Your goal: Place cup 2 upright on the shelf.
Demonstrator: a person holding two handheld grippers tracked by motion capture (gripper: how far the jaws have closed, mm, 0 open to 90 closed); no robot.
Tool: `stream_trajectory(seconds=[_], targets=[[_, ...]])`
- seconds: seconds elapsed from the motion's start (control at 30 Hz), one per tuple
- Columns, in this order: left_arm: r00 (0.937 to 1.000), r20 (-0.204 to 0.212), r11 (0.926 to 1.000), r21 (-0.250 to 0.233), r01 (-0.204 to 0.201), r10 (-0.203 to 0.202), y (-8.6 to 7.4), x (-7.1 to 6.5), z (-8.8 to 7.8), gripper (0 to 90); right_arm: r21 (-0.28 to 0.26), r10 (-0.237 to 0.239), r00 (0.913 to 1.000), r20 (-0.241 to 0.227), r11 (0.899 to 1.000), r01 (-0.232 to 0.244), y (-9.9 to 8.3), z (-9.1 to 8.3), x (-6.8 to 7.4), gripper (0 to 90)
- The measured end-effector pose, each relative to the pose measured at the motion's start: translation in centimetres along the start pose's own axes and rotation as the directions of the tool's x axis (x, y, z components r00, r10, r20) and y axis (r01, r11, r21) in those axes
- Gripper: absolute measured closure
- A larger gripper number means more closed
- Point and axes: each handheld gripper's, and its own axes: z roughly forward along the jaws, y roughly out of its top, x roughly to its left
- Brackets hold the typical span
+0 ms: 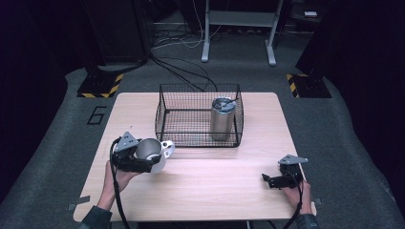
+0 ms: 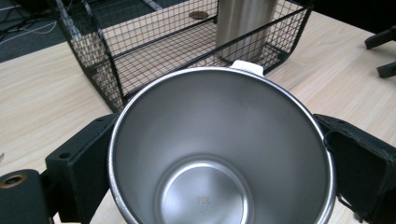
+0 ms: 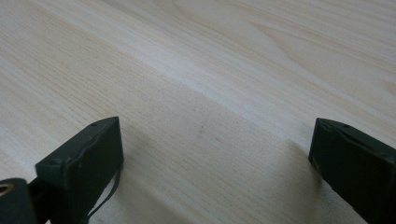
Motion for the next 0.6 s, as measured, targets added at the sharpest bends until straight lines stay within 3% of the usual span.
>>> stream_trajectory(seconds=[0.6], targets=[[0.9989, 0.043, 0.9996, -0.025, -0.016, 0.017, 3.2, -1.0, -0.3, 5.9, 0.000, 0.001, 1.0000, 0.000, 1.000, -0.001, 0.0, 0.0, 0.0, 2.5]])
